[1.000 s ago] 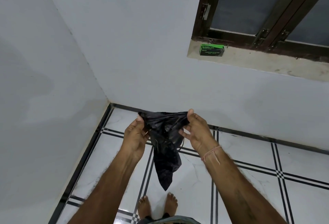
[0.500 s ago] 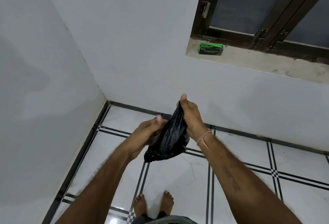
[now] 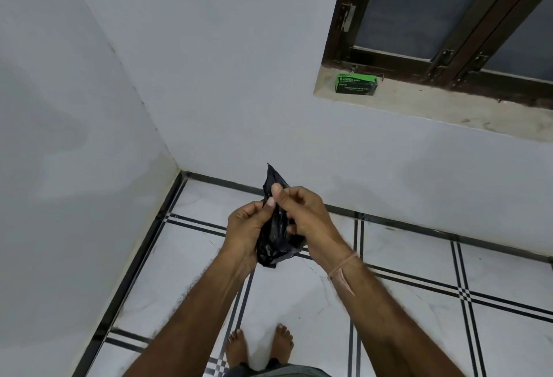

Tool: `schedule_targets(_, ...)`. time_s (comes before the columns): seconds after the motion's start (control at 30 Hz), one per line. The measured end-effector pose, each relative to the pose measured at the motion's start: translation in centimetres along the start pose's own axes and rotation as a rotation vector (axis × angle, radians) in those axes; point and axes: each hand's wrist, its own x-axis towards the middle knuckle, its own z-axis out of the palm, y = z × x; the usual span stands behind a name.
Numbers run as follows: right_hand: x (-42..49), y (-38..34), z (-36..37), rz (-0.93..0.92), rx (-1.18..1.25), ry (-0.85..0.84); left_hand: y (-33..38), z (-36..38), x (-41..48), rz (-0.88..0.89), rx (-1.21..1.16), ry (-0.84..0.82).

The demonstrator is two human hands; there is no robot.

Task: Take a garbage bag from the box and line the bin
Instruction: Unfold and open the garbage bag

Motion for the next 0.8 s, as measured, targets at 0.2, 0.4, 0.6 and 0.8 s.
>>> schedule_targets(0.2, 0.7, 0.2, -0.4, 0.025, 0.074, -0.03, -0.1, -0.4, -0.3, -0.076, -0.039, 0.002)
schedule_targets(0.4, 1.6, 0.8, -0.9, 0.166, 0.237, 0.021, -0.1, -1.3, 0.0, -0.126, -0.101, 0.057)
schedule_targets(0.6, 1.0, 1.7, -0.2, 0.099, 0.148, -0.063, -0.3, -1.9, -0.2, -0.138, -0.091, 0.029)
schedule_targets(0.8, 2.2, 2.0, -2.0, 0.373, 0.45, 0.006, -0.3, -4.3, 0.2, -0.175, -0.147, 0.097)
